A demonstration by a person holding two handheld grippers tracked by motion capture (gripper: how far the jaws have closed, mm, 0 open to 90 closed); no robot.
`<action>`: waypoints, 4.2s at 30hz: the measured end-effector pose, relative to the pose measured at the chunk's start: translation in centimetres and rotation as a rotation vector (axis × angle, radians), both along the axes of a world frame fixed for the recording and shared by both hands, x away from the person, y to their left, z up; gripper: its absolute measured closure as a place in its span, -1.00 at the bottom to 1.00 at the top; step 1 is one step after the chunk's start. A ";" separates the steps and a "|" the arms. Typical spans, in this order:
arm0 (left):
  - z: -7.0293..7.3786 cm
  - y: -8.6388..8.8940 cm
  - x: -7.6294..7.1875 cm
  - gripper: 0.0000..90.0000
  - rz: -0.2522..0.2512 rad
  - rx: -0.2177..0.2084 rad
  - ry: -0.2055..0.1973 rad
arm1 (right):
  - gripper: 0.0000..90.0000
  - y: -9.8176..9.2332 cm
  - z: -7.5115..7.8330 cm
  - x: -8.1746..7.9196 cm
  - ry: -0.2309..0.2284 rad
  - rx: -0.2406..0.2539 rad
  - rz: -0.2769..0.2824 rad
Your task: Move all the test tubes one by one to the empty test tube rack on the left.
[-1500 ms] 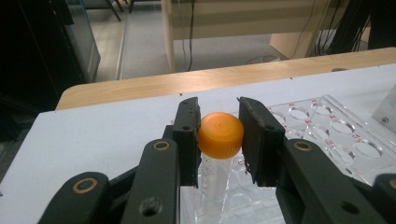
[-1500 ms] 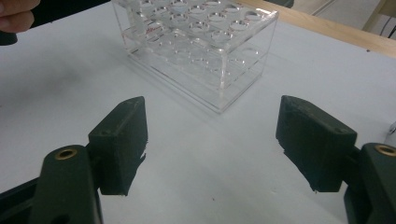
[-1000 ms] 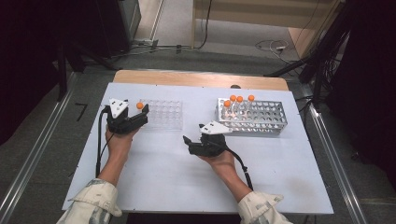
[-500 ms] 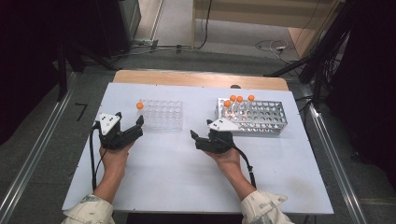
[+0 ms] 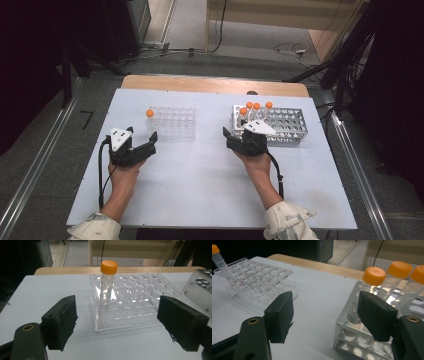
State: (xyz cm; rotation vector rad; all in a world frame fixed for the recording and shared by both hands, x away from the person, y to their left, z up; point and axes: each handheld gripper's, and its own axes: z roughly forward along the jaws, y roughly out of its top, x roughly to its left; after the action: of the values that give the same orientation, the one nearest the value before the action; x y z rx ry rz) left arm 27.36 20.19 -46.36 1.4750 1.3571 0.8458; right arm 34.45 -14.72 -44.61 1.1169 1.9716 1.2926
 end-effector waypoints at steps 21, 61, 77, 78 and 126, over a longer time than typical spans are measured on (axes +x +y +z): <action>-0.2 0.5 -0.1 -0.66 0.008 -0.005 -0.010 | 0.00 -0.9 -1.1 2.6 -0.001 0.036 -0.129; -0.4 -0.1 -0.2 -0.62 -0.025 -0.003 -0.003 | 0.59 -0.8 -2.0 3.7 -0.051 0.029 -0.165; -0.4 -0.3 -0.4 -0.62 -0.033 0.002 -0.002 | 0.59 -1.4 1.0 2.6 -0.132 0.068 -0.156; -0.4 -0.3 -0.4 -0.62 -0.034 0.006 -0.001 | 0.59 -1.4 1.0 2.6 -0.132 0.068 -0.156; 4.9 -9.4 4.2 -0.42 -0.285 0.026 -0.059 | 0.60 6.0 0.4 -0.7 -0.056 0.025 0.126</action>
State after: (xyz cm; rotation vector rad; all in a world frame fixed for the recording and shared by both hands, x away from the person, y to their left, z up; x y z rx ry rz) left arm 31.53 10.76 -41.50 1.6050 1.0639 0.7183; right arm 33.76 -8.71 -44.20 0.9704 2.0171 1.4008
